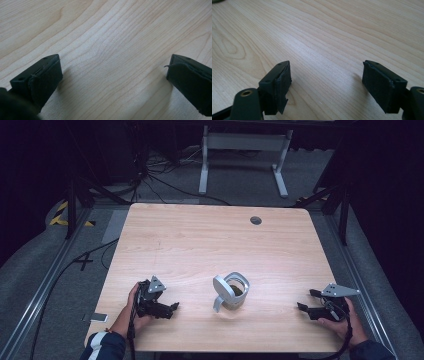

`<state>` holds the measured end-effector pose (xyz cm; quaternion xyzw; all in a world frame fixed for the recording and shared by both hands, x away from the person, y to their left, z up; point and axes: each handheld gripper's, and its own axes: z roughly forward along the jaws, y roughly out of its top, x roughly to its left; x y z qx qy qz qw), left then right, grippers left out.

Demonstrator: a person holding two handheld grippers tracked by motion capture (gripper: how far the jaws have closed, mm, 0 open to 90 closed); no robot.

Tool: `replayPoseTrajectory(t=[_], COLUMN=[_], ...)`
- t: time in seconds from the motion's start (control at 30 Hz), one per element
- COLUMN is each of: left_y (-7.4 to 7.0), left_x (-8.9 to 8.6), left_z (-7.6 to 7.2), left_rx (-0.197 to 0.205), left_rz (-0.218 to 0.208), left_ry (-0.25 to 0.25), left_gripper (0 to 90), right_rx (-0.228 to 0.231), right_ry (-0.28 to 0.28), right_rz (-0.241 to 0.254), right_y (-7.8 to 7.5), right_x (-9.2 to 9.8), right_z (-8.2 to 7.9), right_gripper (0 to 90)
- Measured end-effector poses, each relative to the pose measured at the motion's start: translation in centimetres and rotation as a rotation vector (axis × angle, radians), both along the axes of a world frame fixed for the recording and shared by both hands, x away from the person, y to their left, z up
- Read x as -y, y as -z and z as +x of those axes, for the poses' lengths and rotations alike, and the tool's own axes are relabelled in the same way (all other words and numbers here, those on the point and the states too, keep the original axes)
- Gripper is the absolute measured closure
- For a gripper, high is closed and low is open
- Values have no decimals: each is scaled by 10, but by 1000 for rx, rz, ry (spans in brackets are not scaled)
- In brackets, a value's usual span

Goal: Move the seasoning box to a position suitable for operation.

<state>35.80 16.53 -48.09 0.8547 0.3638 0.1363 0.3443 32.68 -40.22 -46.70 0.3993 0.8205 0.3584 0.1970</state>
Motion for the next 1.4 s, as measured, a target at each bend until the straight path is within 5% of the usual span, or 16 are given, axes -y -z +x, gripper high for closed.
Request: replayPoseTrajectory(t=[0.47,0.63,0.83,1.1,1.23,1.4], left_y=[0,-4,-11,-26,-37,-51], left_x=[1,-1,-3,-8,-10,-6], left_z=[0,-4,-10,-18,-25,-35], left_rx=[3,-2,8,13,83,145], left_rz=[-2,8,50,8,-17,-51], left_ry=[22,41,44,48,80,119], left_gripper=[9,75,256,482,751,866], right_rx=[-1,0,1,0,-1,-2], right_ry=[10,10,12,11,13,13], right_rz=[0,0,-1,0,-1,1], right_y=[0,0,0,0,0,0], right_x=[0,0,0,0,0,0], right_z=[-1,-1,-1,0,-1,0], right_gripper=[224,222,221,218,216,214])
